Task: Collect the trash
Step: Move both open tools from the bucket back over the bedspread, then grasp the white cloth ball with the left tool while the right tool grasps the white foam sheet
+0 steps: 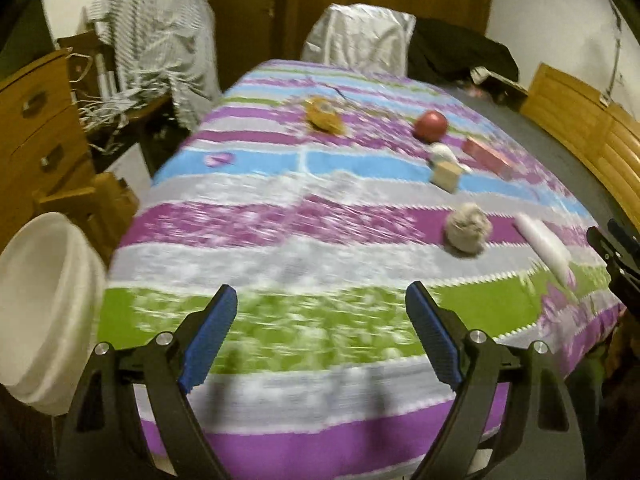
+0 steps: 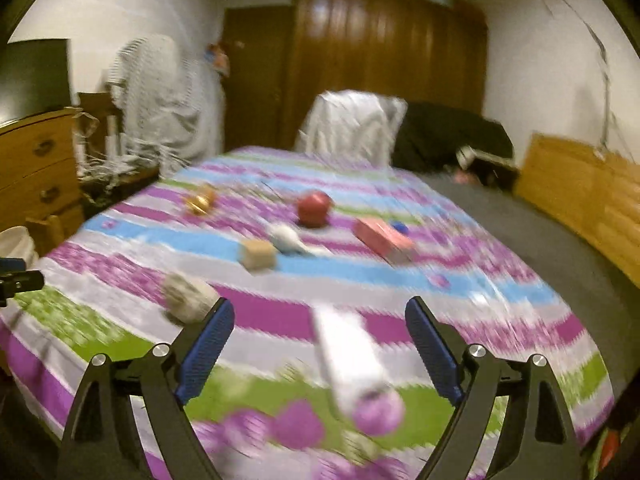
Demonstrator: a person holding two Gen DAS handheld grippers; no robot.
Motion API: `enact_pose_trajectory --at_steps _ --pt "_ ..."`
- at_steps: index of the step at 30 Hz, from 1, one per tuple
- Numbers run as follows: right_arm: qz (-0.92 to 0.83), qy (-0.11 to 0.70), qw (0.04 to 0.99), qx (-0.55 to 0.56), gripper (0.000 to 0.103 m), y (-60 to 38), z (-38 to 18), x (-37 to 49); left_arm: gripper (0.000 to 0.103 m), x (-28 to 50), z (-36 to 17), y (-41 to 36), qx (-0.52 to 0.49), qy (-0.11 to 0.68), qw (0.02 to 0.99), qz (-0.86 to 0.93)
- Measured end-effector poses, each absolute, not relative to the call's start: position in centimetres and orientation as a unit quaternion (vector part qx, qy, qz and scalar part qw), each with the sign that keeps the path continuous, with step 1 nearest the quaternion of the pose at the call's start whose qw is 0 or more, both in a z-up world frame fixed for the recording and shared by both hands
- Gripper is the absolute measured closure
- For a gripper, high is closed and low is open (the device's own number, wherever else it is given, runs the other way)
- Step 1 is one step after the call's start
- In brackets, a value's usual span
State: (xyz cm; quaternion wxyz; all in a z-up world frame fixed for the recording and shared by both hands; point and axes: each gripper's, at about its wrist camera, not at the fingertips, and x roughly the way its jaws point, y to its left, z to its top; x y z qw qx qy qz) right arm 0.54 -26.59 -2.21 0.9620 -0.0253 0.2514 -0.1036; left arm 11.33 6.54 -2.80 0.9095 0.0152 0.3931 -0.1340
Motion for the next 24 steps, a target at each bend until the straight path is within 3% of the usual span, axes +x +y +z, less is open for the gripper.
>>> enact_pose_trajectory --at_steps 8,19,21,23,24 --pt "-0.082 0.317 0.944 0.048 0.016 -30.4 -6.3 1.4 0.02 11.8 -4.0 0.0 0.046 0.407 0.894 -0.182" --pt "-0.02 0.366 0.929 0.054 0.016 -30.8 -8.1 7.6 0.02 15.6 -3.7 -8.8 0.072 0.372 0.902 -0.209" --pt "-0.013 0.379 0.924 0.052 0.019 -30.8 -8.6 8.3 0.02 16.6 -4.3 -9.8 0.073 0.376 0.901 -0.206" --pt "-0.005 0.384 0.922 0.049 0.034 -30.6 -9.0 8.5 0.021 17.7 -5.5 -10.4 0.074 0.396 0.893 -0.201" --pt "-0.009 0.385 0.922 0.041 0.04 -30.4 -9.2 8.5 0.035 18.1 -5.9 -10.4 0.07 0.403 0.889 -0.203"
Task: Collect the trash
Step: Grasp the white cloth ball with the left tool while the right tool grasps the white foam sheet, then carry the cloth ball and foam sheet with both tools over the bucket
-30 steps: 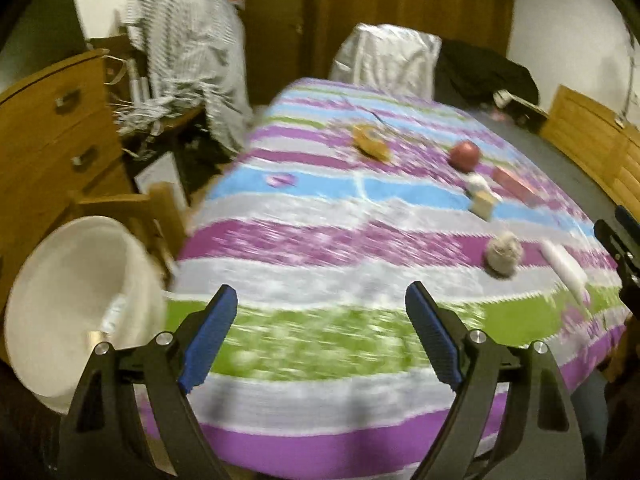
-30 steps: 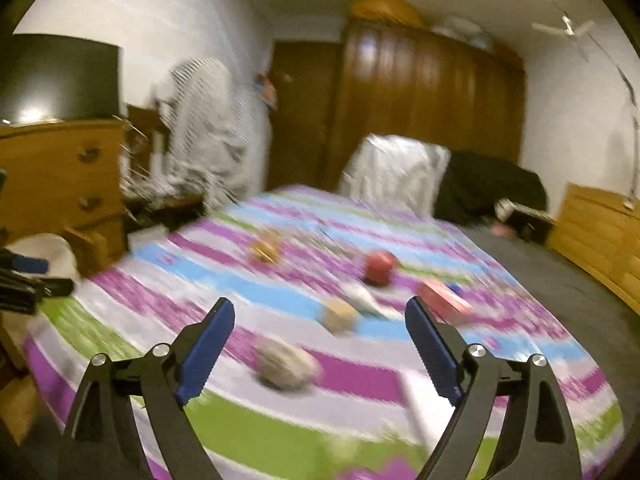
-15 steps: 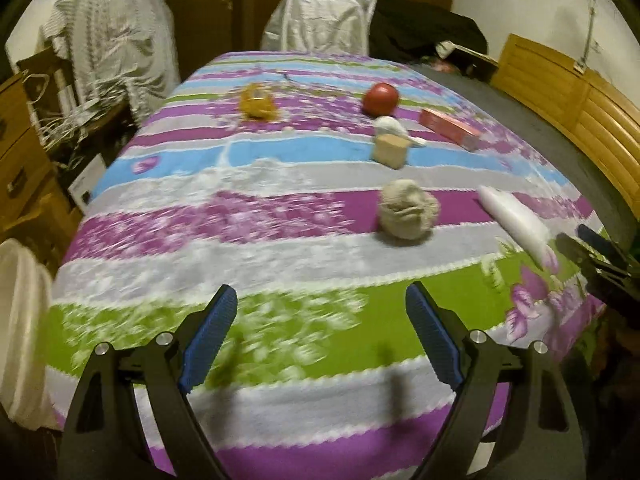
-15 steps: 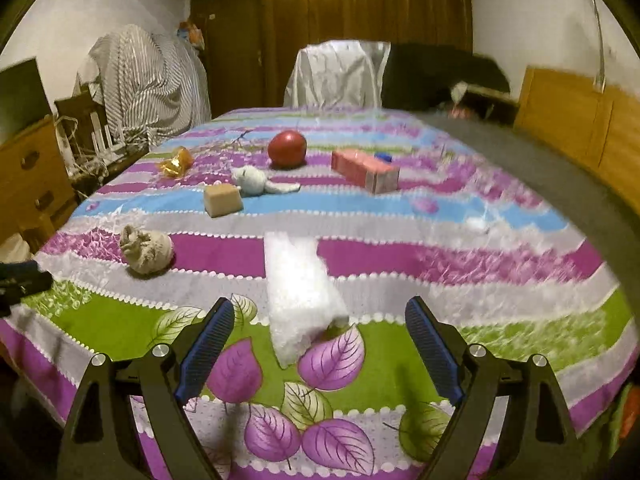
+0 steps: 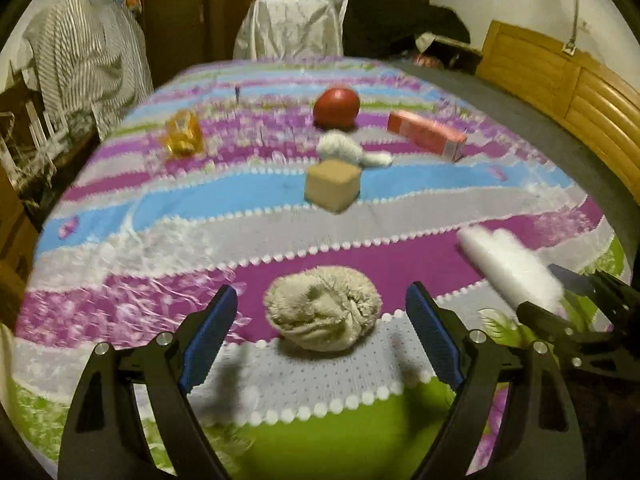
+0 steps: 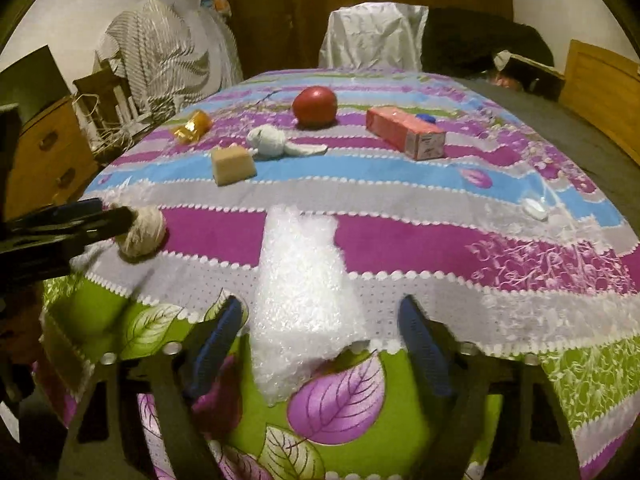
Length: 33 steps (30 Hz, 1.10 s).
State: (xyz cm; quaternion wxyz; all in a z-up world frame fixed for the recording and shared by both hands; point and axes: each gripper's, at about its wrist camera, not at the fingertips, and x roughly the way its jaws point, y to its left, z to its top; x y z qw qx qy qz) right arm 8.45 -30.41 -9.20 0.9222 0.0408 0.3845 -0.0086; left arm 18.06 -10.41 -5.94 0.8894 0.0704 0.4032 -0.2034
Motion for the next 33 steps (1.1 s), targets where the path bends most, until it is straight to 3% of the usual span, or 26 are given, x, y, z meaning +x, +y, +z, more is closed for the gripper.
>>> enact_pose_trajectory --at_steps 1,6,33 --pt "-0.012 0.382 0.923 0.035 0.048 -30.3 -9.4 8.4 0.05 18.4 -6.5 -10.5 0.066 0.414 0.884 -0.208" --pt "-0.016 0.362 0.93 0.064 0.05 -30.6 -9.3 7.1 0.057 17.4 -7.2 -10.0 0.05 0.414 0.883 -0.215" --pt "0.003 0.334 0.938 0.088 0.051 -23.9 -4.1 1.7 0.058 11.7 -2.9 -2.7 0.068 0.387 0.918 -0.058"
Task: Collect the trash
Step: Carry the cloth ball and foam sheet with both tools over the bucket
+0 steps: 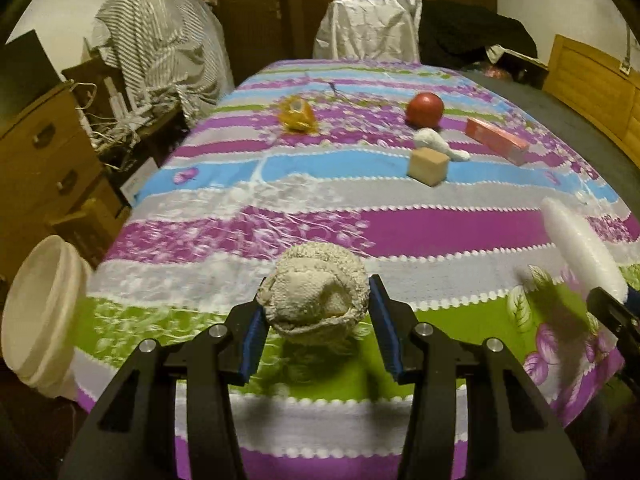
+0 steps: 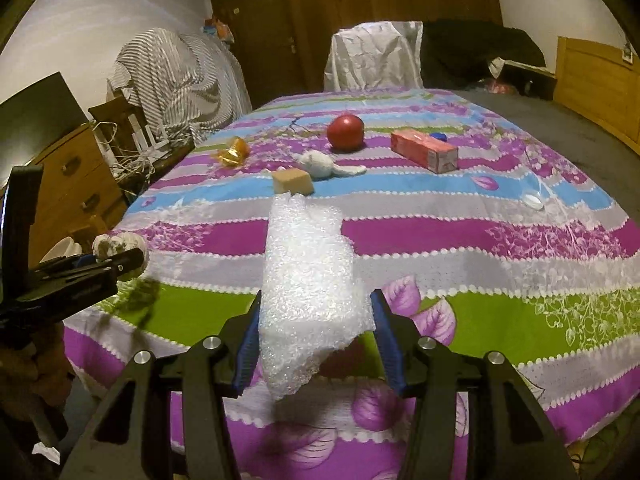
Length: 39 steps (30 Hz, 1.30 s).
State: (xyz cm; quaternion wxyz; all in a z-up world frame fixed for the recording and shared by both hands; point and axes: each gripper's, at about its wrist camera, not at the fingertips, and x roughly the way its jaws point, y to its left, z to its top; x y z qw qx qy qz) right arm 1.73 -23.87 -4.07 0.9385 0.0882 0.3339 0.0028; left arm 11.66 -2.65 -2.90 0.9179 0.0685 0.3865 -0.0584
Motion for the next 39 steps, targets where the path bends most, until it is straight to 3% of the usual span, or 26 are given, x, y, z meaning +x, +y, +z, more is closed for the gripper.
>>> enact_pose_trajectory --at_steps 13,25,39 --pt "0.088 0.309 0.945 0.057 0.051 -15.5 2.1 4.9 0.058 11.0 1.7 4.4 0.045 0.332 0.942 0.012" --pt "0.195 0.305 0.932 0.033 0.051 -3.1 7.7 11.3 0.057 11.1 5.9 17.9 0.009 0.288 0.947 0.139" --pt "0.325 0.368 0.871 -0.006 0.051 17.2 10.5 18.8 0.057 10.5 6.8 31.8 0.005 0.312 0.919 0.24"
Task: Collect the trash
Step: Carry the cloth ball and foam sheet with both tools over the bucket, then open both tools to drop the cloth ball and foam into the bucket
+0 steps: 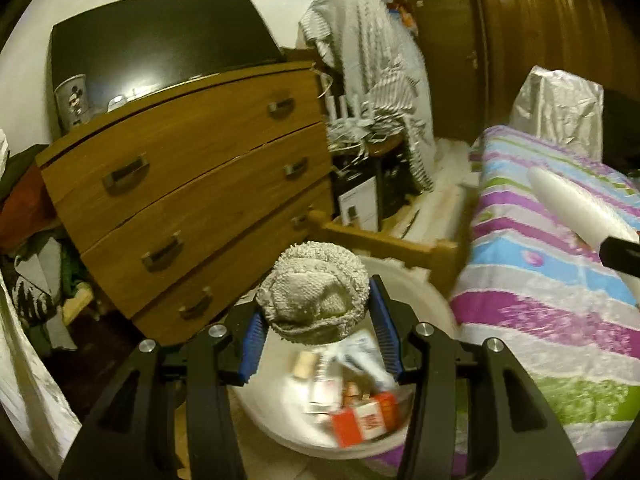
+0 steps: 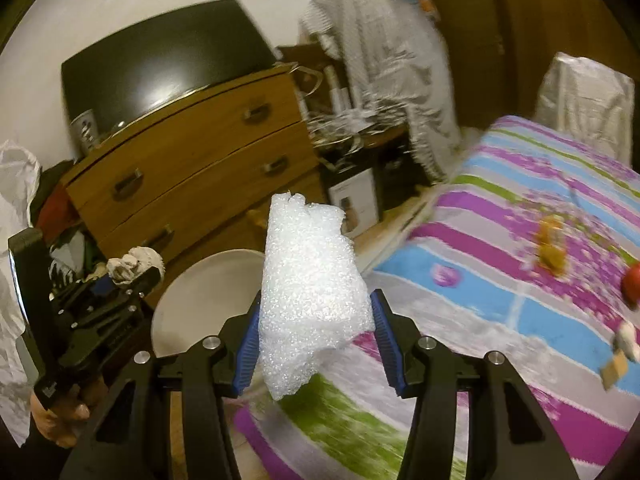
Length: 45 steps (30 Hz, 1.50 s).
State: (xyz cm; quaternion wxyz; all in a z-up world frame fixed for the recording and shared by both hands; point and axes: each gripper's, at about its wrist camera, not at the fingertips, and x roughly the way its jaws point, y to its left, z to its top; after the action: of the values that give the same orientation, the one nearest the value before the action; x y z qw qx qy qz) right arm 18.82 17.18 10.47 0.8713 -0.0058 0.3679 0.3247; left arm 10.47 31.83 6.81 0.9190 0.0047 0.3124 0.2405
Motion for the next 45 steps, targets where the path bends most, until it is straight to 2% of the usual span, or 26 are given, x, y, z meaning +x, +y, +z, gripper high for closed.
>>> enact_pose_trajectory --at_steps 15,39,40,41,43,45 --pt "0.362 0.437 0.822 -0.041 0.05 28.0 7.5 22.3 0.057 11.9 3.8 39.0 0.002 0.375 0.897 0.233" --pt "0.376 0.462 0.8 -0.075 0.05 30.9 4.6 22.1 0.056 13.4 1.4 42.0 -0.036 0.415 0.888 0.196" --pt "0.377 0.462 0.799 -0.077 0.049 31.0 4.5 22.0 0.054 13.6 1.3 42.0 -0.035 0.415 0.888 0.196" --pt "0.377 0.461 0.799 -0.08 0.041 31.2 4.5 22.0 0.052 13.7 1.3 42.0 -0.033 0.417 0.886 0.2" --pt "0.374 0.454 0.804 -0.09 0.027 31.3 4.4 21.9 0.029 13.8 1.2 42.1 -0.031 0.418 0.883 0.211" --pt "0.372 0.453 0.805 -0.093 0.027 31.2 4.2 22.0 0.028 13.7 1.3 42.4 -0.034 0.416 0.884 0.211"
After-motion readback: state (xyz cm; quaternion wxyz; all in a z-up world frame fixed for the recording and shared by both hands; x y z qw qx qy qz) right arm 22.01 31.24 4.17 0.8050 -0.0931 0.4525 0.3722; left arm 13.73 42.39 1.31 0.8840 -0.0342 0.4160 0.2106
